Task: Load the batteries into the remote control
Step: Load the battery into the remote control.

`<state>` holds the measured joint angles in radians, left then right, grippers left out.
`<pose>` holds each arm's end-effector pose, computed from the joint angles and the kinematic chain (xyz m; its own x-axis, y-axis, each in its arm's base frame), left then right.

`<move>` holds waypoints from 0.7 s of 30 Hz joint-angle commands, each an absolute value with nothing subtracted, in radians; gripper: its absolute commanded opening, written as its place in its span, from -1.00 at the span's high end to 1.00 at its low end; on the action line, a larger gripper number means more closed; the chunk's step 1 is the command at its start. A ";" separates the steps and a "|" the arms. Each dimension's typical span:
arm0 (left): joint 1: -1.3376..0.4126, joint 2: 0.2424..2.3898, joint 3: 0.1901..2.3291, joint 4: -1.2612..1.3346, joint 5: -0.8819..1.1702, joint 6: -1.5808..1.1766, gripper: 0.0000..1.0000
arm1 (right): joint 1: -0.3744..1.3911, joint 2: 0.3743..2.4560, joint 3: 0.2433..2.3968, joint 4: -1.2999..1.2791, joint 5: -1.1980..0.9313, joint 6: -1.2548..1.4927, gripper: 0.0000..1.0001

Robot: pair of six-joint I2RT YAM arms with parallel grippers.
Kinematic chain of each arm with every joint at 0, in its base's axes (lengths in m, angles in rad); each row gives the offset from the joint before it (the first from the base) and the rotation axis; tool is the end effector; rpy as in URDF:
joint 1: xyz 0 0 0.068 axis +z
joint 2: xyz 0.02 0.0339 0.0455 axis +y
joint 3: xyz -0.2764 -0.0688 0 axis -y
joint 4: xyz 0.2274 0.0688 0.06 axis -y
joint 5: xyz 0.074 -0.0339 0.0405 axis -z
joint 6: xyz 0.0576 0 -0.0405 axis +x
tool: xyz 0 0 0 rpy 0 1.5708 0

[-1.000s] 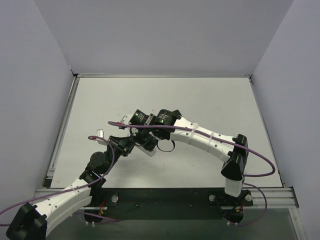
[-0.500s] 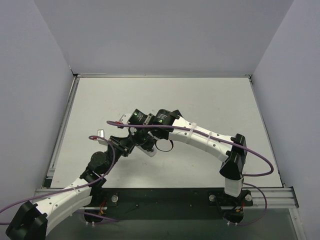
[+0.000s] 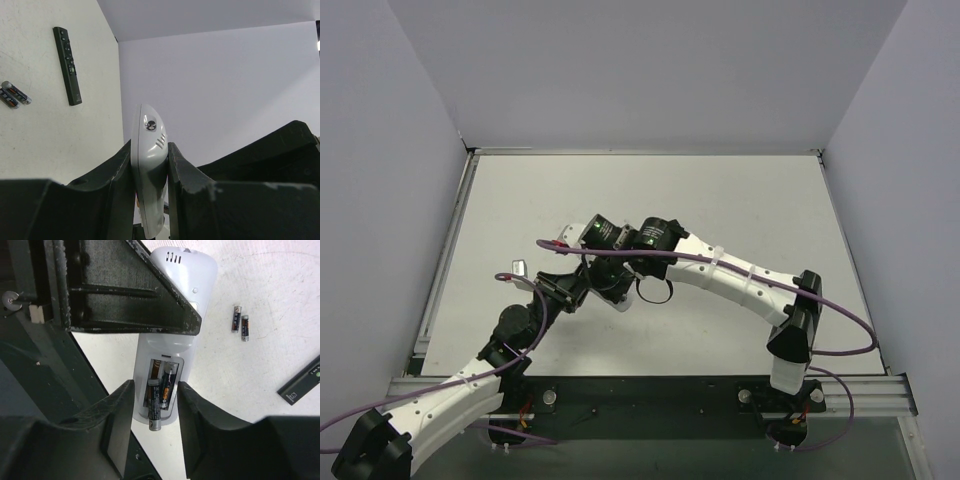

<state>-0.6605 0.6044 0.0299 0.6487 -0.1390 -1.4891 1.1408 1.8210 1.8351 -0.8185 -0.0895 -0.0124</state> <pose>0.1208 -0.0837 0.2071 -0.4920 -0.8677 -0.0711 0.0990 0.0254 -0.9948 0.1646 0.3713 0.3499 -0.2887 -0.6592 -0.6943 -0.9348 0.3507 0.0558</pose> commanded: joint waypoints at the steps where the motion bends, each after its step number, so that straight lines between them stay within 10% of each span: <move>1: -0.666 0.592 -0.075 0.723 -0.130 -1.537 1.00 | 1.147 1.677 1.818 -0.809 -0.095 -0.077 0.28; 21: -0.661 0.690 0.031 0.735 0.072 -1.545 1.00 | 0.997 1.213 1.187 -0.434 -0.584 -0.523 0.50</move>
